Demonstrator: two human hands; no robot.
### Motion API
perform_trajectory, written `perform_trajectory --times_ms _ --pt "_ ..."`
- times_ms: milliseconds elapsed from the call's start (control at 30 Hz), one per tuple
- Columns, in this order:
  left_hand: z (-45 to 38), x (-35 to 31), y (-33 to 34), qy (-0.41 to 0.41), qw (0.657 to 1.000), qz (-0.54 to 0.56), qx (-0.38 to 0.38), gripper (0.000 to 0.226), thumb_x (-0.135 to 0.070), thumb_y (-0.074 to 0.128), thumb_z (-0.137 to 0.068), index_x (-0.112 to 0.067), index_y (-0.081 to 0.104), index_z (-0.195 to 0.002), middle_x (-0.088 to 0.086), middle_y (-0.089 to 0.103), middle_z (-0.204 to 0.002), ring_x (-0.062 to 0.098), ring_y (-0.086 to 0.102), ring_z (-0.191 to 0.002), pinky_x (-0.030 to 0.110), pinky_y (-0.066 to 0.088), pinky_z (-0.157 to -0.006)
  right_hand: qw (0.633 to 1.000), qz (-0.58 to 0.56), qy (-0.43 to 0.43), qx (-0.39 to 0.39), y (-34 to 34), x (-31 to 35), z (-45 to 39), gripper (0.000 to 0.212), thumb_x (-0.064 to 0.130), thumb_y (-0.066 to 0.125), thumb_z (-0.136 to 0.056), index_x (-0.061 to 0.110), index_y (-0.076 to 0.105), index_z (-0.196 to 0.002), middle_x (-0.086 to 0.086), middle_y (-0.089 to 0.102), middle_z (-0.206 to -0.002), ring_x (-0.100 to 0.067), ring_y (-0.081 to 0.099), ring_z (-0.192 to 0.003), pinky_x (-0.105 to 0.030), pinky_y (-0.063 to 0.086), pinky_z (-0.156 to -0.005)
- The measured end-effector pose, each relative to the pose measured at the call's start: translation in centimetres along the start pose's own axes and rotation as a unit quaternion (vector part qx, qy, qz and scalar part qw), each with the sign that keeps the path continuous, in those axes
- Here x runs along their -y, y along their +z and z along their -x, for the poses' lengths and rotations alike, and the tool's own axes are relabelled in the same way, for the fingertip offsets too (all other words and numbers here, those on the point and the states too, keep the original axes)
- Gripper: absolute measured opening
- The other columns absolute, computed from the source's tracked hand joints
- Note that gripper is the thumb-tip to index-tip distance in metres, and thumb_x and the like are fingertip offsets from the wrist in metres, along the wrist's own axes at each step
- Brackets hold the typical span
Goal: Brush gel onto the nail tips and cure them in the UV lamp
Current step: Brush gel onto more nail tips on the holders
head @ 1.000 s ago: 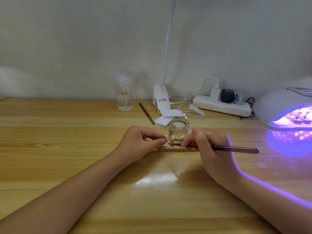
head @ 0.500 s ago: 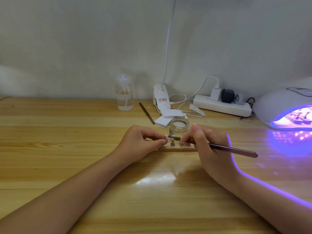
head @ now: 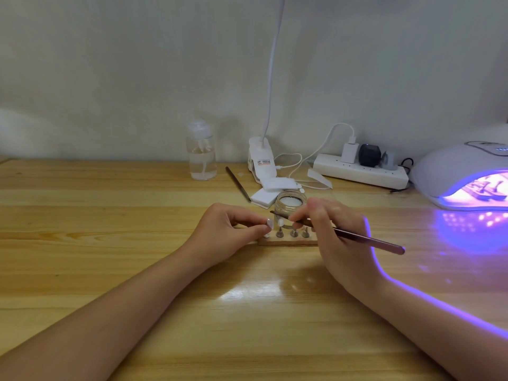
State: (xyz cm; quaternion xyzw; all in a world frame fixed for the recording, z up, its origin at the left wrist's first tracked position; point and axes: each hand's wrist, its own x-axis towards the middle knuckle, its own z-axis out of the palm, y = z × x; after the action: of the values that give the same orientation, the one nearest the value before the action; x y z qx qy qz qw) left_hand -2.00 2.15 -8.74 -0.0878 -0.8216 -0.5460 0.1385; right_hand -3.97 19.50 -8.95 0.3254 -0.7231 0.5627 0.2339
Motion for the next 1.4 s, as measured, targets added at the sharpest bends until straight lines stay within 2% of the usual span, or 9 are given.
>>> perform_trajectory --times_ms 267,467,567,667,733,900,1000,1133,1400 --pt "-0.08 0.15 -0.01 0.004 1.0 0.006 -0.004 0.018 -0.003 0.073 -0.073 -0.022 0.073 -0.071 -0.015 0.069 -0.066 -0.005 0.062 -0.068 0.007 0.044 -0.066 0.997 -0.077 0.024 -0.009 -0.05 0.28 0.41 0.042 0.038 0.042 -0.086 0.019 0.064 -0.057 0.004 0.06 -0.052 -0.009 0.059 -0.053 -0.019 0.046 -0.059" --pt "-0.07 0.1 -0.08 0.001 1.0 0.012 -0.004 0.018 -0.004 0.074 -0.072 -0.022 0.073 -0.071 -0.015 0.07 -0.068 -0.005 0.063 -0.069 0.007 0.045 -0.067 0.998 -0.046 0.045 -0.026 0.18 0.0 -0.06 0.032 0.037 0.05 -0.088 0.02 0.069 -0.068 0.005 0.067 -0.062 -0.005 0.063 -0.064 -0.012 0.044 -0.063" --pt "-0.04 0.1 -0.1 0.001 1.0 0.016 -0.011 0.021 -0.004 0.074 -0.072 -0.025 0.073 -0.069 -0.012 0.071 -0.07 0.0 0.064 -0.072 0.02 0.05 -0.073 0.997 -0.056 0.05 -0.01 0.31 -0.08 0.15 0.032 0.03 0.05 -0.089 0.019 0.068 -0.064 0.005 0.065 -0.058 -0.006 0.062 -0.059 -0.013 0.045 -0.061" --pt "0.02 -0.11 -0.18 -0.002 0.999 0.023 -0.027 0.024 -0.005 0.074 -0.072 -0.028 0.073 -0.067 -0.009 0.072 -0.075 0.016 0.066 -0.079 0.041 0.051 -0.081 0.995 -0.085 0.056 -0.011 0.07 0.09 0.34 0.042 0.04 0.047 -0.087 0.018 0.066 -0.057 0.003 0.063 -0.054 -0.01 0.06 -0.053 -0.018 0.048 -0.059" --pt "0.04 -0.24 -0.24 0.003 0.999 0.026 -0.028 0.025 -0.006 0.075 -0.071 -0.029 0.072 -0.065 -0.01 0.072 -0.075 0.014 0.066 -0.079 0.047 0.048 -0.082 0.993 -0.097 0.069 -0.019 -0.08 0.28 0.29 0.045 0.045 0.044 -0.083 0.017 0.065 -0.055 0.0 0.062 -0.052 -0.013 0.059 -0.052 -0.025 0.05 -0.058" --pt "-0.13 0.16 -0.16 -0.001 0.999 0.042 -0.032 0.017 -0.011 0.077 -0.065 -0.027 0.07 -0.063 -0.013 0.071 -0.076 0.002 0.065 -0.077 0.029 0.051 -0.077 0.992 -0.095 0.069 -0.045 -0.08 0.34 0.17 0.043 0.044 0.043 -0.084 0.017 0.065 -0.058 0.004 0.062 -0.051 -0.004 0.059 -0.053 -0.008 0.04 -0.056" --pt "-0.07 0.2 -0.06 -0.001 0.997 0.082 -0.01 0.008 -0.016 0.075 -0.062 -0.02 0.07 -0.065 -0.005 0.071 -0.068 0.005 0.066 -0.068 0.016 0.052 -0.066 0.995 -0.07 0.056 -0.04 0.08 0.16 0.13 0.041 0.044 0.041 -0.084 0.02 0.066 -0.063 0.002 0.064 -0.057 -0.005 0.06 -0.058 -0.011 0.041 -0.059" --pt "-0.1 0.25 0.02 0.007 0.997 0.073 0.001 0.012 -0.008 0.075 -0.068 -0.019 0.07 -0.066 -0.007 0.068 -0.062 -0.001 0.061 -0.059 0.011 0.047 -0.058 0.999 -0.033 0.028 -0.016 0.31 -0.08 0.16 0.036 0.04 0.041 -0.088 0.024 0.066 -0.067 0.006 0.064 -0.06 -0.007 0.062 -0.063 -0.016 0.046 -0.064" --pt "-0.17 0.53 -0.03 0.004 0.999 0.036 -0.011 0.015 -0.003 0.076 -0.068 -0.018 0.071 -0.068 -0.008 0.067 -0.061 -0.003 0.058 -0.058 0.01 0.045 -0.058 0.999 -0.023 -0.017 0.023 0.27 -0.05 0.47 0.038 0.031 0.039 -0.091 0.02 0.066 -0.067 0.008 0.063 -0.062 -0.006 0.062 -0.063 -0.021 0.047 -0.066"
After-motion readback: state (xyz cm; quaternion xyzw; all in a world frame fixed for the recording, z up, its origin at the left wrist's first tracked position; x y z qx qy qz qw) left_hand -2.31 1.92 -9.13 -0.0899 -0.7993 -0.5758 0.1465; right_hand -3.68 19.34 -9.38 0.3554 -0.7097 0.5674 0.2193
